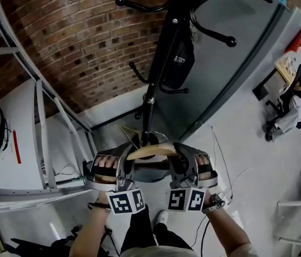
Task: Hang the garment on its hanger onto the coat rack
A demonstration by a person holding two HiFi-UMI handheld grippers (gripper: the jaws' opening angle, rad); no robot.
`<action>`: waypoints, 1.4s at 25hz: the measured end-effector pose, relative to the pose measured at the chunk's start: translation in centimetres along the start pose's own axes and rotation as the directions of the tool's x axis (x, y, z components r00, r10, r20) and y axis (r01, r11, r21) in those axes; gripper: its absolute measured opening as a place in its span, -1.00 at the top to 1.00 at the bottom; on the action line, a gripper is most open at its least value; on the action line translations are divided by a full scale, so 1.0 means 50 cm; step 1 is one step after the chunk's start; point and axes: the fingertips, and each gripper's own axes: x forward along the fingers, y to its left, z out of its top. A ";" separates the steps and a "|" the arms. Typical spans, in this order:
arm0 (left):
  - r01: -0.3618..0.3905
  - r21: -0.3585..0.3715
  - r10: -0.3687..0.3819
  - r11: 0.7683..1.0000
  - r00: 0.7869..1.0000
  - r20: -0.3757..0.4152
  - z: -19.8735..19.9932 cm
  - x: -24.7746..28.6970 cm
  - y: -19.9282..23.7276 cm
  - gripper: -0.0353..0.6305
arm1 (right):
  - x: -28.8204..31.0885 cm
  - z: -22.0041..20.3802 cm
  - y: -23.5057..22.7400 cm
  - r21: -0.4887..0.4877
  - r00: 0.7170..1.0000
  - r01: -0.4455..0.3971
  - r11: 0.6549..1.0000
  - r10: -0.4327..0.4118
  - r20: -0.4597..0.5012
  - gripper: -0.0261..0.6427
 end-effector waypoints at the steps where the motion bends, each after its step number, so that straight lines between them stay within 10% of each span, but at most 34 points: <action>1: 0.007 -0.004 -0.007 1.000 1.000 -0.003 -0.017 0.022 -0.006 0.69 | 0.026 -0.004 0.009 0.001 1.000 -0.003 1.000 0.003 -0.009 0.60; 35: 0.159 0.017 -0.159 0.987 0.987 -0.029 -0.230 0.470 -0.176 0.70 | 0.458 -0.195 0.151 0.042 0.973 -0.133 0.990 0.139 -0.183 0.63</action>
